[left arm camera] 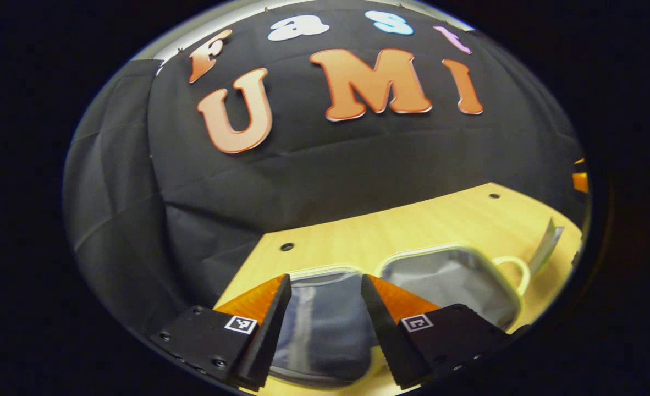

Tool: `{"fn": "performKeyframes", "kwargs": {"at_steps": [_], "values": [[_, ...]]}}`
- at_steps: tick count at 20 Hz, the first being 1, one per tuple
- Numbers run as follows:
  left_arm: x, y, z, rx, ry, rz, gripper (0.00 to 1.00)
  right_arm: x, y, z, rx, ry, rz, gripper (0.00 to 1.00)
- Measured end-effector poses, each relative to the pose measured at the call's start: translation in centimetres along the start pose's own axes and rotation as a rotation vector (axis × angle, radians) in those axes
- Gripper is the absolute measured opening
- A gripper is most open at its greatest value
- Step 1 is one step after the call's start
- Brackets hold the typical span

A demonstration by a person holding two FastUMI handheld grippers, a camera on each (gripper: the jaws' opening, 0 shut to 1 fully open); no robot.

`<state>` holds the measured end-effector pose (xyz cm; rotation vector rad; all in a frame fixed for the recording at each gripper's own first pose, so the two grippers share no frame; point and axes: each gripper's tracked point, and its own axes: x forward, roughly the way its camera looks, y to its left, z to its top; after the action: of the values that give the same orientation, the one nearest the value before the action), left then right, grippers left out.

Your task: First open the suitcase, pack the skin care products into it, and then close the suitcase.

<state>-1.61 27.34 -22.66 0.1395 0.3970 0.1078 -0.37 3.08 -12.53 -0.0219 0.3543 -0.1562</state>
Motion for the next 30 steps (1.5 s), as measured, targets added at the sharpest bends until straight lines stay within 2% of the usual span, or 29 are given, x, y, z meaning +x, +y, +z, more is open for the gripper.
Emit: {"fn": "performKeyframes", "kwargs": {"at_steps": [2,3,6,7,10,18,20,22,24,27,28,29,30], "values": [[-0.6,-5.4,0.8,-0.018,-0.016,-0.087,0.84,0.0,-0.3,-0.4,0.002,0.003,0.026,0.96],[-0.9,-8.1,1.0,-0.023,-0.017,-0.135,0.89,0.1,-0.6,-0.5,-0.001,0.006,0.036,0.96],[-2.1,-15.9,1.7,-0.035,-0.029,-0.25,0.93,0.2,-1.7,-0.8,-0.011,0.009,0.061,0.96],[-2.4,-18.5,1.6,-0.034,-0.028,-0.291,0.97,0.3,-2.1,-0.8,-0.01,0.008,0.065,0.96],[-3.2,-25.1,1.0,0.008,-0.019,-0.393,0.99,0.3,-3.2,-0.9,-0.003,0.008,0.083,0.96],[-3.0,-34.4,-1.5,0.043,-0.006,-0.51,0.98,-0.2,-5.3,-1.8,-0.039,-0.002,0.132,0.96],[-2.5,-36.7,-2.1,0.072,-0.018,-0.544,0.98,-0.4,-5.8,-2.2,-0.042,-0.014,0.124,0.96],[-1.6,-38.6,-3.3,0.104,-0.013,-0.579,0.92,-0.5,-6.2,-2.7,-0.046,-0.021,0.12,0.96],[-0.6,-39.8,-5.0,0.119,0.025,-0.597,0.82,-0.3,-6.6,-3.6,-0.045,-0.006,0.117,0.96],[0.9,-40.3,-6.4,0.115,0.051,-0.613,0.76,-0.3,-7.3,-3.9,-0.044,-0.01,0.106,0.96],[1.1,-40.8,-6.3,0.113,0.05,-0.627,0.7,-0.1,-7.2,-4.3,-0.044,-0.005,0.104,0.96],[1.6,-41.2,-6.4,0.12,0.049,-0.633,0.57,0.0,-7.2,-4.6,-0.043,0.001,0.104,0.96],[1.7,-41.6,-6.5,0.129,0.055,-0.648,0.56,0.0,-7.1,-4.8,-0.043,0.004,0.111,0.96]]}}
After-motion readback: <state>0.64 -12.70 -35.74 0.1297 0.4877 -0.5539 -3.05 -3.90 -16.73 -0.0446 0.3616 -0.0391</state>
